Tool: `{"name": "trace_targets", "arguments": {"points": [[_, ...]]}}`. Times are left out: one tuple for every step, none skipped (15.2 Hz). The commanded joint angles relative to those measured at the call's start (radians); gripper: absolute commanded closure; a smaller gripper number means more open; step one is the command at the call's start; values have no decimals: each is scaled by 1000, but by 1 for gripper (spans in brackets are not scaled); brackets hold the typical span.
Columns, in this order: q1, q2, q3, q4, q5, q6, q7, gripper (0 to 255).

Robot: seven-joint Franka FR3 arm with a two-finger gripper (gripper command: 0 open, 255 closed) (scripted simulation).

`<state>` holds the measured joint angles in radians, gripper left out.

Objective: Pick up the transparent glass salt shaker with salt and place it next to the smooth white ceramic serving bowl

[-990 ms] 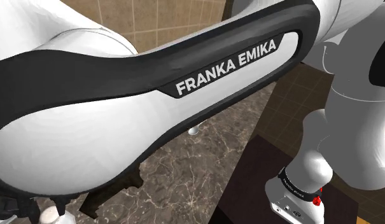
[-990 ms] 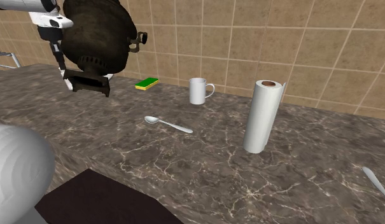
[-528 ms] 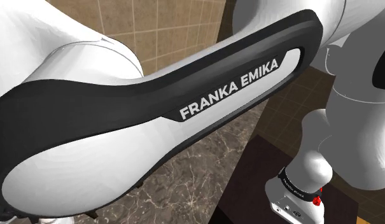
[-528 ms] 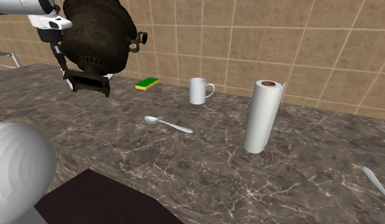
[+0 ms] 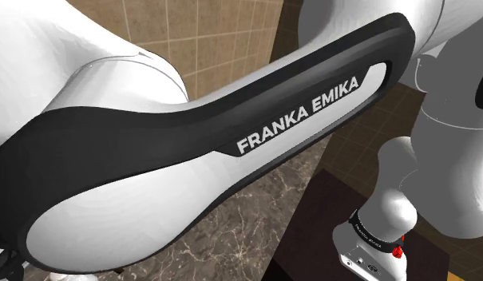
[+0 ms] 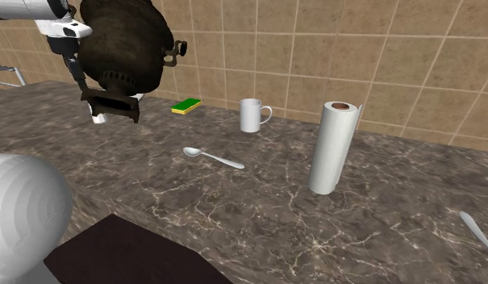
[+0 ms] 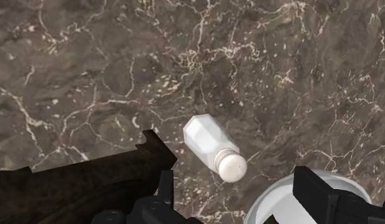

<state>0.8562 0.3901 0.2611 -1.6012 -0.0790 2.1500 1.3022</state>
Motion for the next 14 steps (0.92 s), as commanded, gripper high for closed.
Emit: {"name": "trace_targets", "arguments": {"points": [[-78,46,-27,-32,-16,-20,-25,0],[-9,81,-40,11,-27,-24,36,0],[-10,66,-38,22,-23,-50,34,0],[-9,52,-38,36,-18,-77,31,0],[-10,39,-38,51,-14,-104,29,0],[-10,30,-36,63,-12,-126,27,0],[-11,30,-35,63,-13,-126,27,0],[-9,30,-37,63,-11,-126,27,0],[-8,30,-40,63,-10,-126,26,0],[-6,29,-41,63,-10,-126,26,0],[-3,29,-45,63,-8,-126,25,0],[-3,29,-45,63,-8,-126,25,0],[-2,29,-47,63,-7,-126,24,0],[0,29,-49,63,-6,-126,24,0]]}}
